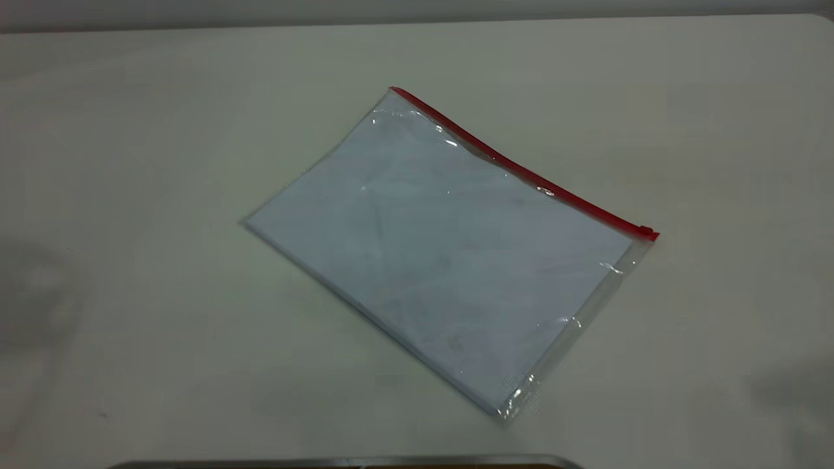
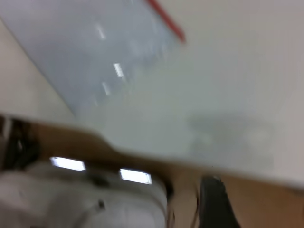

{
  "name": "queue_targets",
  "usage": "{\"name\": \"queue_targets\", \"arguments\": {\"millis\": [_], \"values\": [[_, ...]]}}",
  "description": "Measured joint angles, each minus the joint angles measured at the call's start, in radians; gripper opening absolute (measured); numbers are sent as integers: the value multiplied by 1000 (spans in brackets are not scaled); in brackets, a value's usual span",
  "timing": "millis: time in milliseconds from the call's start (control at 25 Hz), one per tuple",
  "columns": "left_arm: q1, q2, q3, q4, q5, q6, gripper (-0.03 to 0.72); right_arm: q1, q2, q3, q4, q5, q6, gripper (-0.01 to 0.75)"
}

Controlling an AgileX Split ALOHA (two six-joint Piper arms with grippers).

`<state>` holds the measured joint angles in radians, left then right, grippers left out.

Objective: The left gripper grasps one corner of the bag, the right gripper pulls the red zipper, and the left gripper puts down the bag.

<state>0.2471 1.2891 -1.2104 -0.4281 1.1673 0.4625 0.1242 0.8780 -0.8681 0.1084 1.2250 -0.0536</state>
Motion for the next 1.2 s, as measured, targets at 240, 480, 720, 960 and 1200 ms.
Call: {"name": "queue_targets", "arguments": {"millis": [240,480,720,960,1200], "values": [[0,-212,394,27,0,-13,399,0,-188,342,-83,-96,27,479],[0,-491,641,89,-12,-16,398,0,-307,386,-101,-121,30,470],[0,-779,706,146,-54,-103,398,0,-334,387,-88,-121,30,467],[-69,-961,722,173,-47,-213,398,0,-334,387,-85,-121,30,466],[-110,-1086,723,174,-40,-220,398,0,-334,387,-85,-121,30,466]]}}
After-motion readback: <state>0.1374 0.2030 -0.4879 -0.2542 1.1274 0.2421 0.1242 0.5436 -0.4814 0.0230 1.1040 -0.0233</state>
